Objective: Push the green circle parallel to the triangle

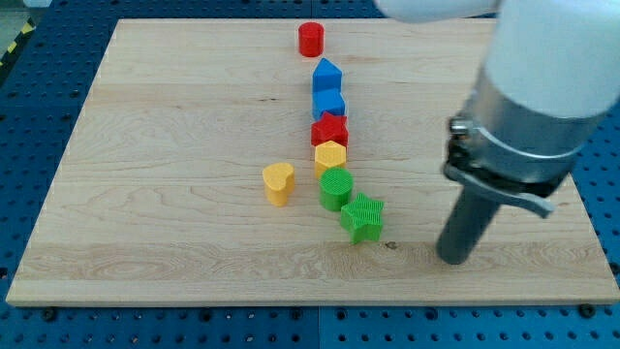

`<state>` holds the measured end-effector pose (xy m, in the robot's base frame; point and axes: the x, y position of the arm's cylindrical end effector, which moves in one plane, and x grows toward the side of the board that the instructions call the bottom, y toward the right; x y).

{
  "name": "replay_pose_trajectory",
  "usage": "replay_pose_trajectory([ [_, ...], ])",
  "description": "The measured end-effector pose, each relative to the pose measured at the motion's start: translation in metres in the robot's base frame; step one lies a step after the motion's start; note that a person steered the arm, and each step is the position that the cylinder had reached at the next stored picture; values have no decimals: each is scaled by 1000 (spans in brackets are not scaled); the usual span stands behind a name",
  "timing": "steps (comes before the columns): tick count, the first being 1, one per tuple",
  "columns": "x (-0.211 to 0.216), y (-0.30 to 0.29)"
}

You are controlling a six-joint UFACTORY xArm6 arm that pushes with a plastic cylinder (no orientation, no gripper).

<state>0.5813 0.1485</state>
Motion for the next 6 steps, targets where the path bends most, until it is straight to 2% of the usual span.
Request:
replay_pose_trajectory([
  [1, 0, -2],
  [2, -2, -39],
  [6, -65, -167],
])
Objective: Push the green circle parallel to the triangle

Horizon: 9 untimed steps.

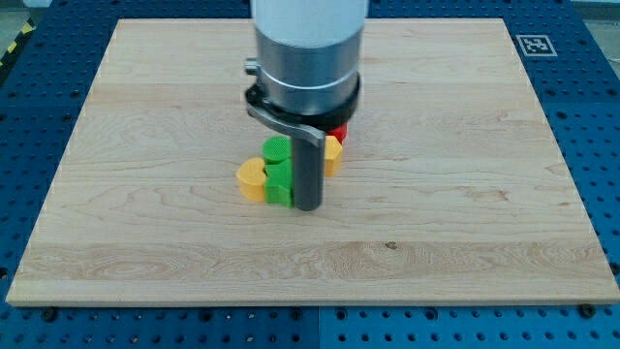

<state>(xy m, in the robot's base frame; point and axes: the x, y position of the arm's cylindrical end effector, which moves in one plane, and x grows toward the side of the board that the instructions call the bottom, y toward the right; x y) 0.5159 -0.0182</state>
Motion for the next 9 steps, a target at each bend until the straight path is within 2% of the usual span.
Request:
replay_pose_trajectory([
  [2, -36, -33],
  [9, -154, -25],
])
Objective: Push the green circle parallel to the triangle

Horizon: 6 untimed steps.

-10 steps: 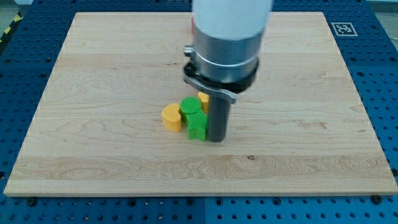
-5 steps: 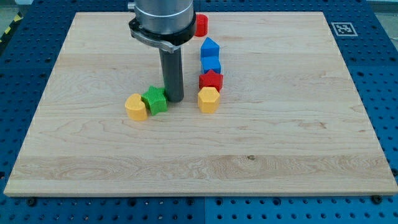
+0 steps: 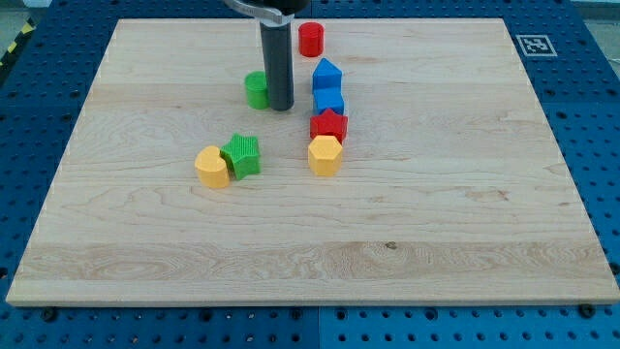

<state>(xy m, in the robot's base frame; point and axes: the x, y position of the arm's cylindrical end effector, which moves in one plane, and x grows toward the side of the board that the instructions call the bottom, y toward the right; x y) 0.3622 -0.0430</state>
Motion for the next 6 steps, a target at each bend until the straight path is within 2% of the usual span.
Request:
replay_pose_trajectory([
  [1, -16, -5],
  [5, -7, -8],
  [6, -21, -13],
])
